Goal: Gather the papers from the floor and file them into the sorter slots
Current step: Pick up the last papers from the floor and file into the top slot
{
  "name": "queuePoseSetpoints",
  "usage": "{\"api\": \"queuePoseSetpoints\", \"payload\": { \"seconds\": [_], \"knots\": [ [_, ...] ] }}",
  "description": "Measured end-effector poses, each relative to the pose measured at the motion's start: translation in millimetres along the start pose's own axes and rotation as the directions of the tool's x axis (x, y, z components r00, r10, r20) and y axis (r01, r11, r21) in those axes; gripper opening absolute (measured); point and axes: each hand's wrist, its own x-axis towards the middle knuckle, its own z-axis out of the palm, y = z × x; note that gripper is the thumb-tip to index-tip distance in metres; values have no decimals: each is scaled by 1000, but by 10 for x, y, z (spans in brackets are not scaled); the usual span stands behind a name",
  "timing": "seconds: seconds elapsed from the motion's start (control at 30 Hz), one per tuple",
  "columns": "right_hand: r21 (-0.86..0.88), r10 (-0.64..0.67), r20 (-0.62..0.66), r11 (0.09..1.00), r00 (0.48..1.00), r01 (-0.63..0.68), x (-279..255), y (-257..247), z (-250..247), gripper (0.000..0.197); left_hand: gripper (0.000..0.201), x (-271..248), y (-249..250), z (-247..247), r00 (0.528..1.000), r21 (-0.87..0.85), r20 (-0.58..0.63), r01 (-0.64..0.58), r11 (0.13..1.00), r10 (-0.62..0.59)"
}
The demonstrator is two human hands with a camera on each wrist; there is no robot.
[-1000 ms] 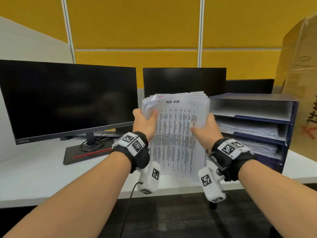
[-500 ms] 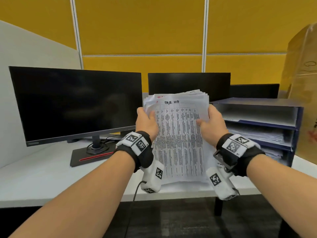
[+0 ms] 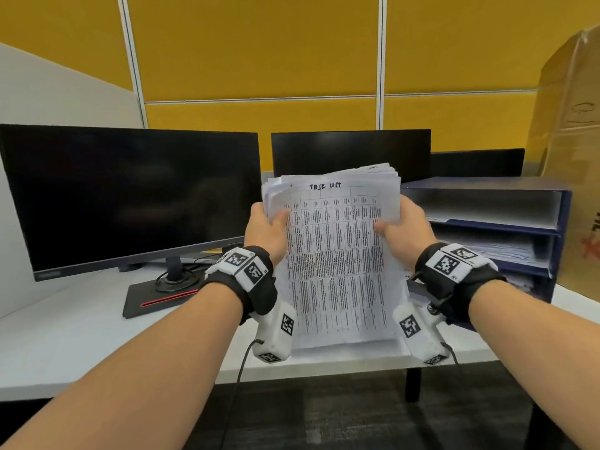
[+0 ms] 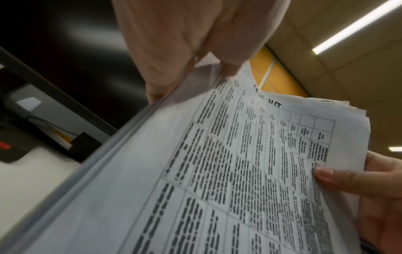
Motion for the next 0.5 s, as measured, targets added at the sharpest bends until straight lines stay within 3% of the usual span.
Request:
{"api": "queuePoseSetpoints", "payload": {
  "seconds": [0.07,0.13,0.2,0.27,0.4,0.5],
  "knots": [
    [6,-40,-8,999,999,40,-6,-22,6,34,41,21,-28,7,999,-53,30,26,998,-25],
    [13,-25,12,1000,1000,24,-48,6,23,33,41,9,-94,20,997,-32,65,32,999,-30],
    [18,-27,12,999,1000,27,-90,43,45,31,28,-46,-102,24,1000,3,-7,8,1000,-8],
    [44,-80,-71,996,994,84,-137,-4,71,27,21,-98,-73,24,990,8,-122,-65,998,65],
    [90,-176,-145,978,974,190,-160,-169,184,27,26,-123,71,29,955,-22,-275,-121,992,110],
    [79,-93,-29,992,995,95,-182,-127,269,31,29,-147,18,17,986,19,-160,-45,999,48]
  ]
}}
